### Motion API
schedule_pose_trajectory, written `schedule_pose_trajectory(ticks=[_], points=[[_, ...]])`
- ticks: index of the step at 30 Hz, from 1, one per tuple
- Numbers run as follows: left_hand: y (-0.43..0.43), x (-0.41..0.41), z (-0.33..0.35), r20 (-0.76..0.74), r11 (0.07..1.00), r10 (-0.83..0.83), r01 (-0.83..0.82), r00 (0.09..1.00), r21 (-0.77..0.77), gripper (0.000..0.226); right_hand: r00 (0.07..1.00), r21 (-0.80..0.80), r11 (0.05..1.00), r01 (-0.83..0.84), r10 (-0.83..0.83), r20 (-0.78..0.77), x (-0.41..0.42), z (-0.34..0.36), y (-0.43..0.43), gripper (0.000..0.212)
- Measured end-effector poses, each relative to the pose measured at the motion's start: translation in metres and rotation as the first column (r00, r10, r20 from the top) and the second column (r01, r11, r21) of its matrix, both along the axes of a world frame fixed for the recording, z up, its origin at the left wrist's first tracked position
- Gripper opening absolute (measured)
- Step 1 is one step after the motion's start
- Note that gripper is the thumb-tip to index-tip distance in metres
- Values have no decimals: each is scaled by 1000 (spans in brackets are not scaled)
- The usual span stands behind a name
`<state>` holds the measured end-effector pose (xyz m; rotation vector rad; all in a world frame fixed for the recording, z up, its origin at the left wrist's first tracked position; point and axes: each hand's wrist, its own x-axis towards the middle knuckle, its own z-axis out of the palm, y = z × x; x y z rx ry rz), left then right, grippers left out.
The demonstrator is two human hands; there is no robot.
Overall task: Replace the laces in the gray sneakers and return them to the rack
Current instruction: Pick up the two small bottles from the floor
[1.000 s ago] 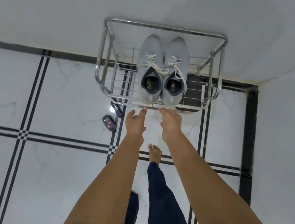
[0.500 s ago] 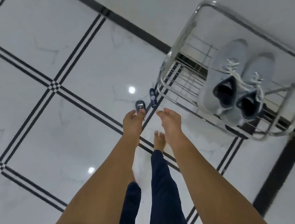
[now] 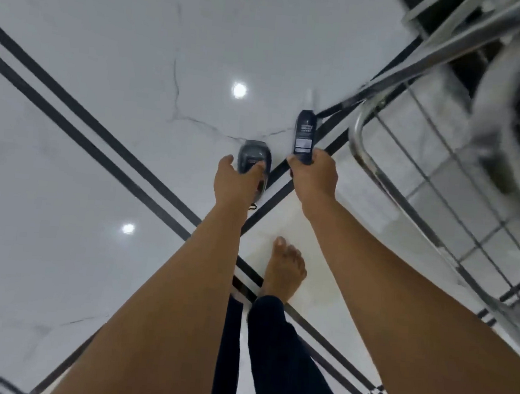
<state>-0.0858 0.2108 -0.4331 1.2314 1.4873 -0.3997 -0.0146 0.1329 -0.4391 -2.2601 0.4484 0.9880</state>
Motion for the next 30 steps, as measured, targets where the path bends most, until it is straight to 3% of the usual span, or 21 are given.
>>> schedule_pose_trajectory(ticks=[6,13,19,24,30], points=[[-2,6,-54,-15,998,-58,58,998,33,76,996,-53,999,9,-4,90,9,-52,2,46],[-5,13,-62,-67,985,-142,147,988,86,73,998,-72,997,13,-9,56,19,-68,5,46],[-1,12,-43,-5,991,-49,49,999,122,66,998,-39,999,-14,16,53,6,-49,11,41],[16,6,23,27,990,61,-64,998,129,63,998,18,1000,-11,10,65,-5,21,20,36],[59,9,195,140,974,184,-200,973,105,68,992,148,988,49,-65,104,-2,207,48,28]])
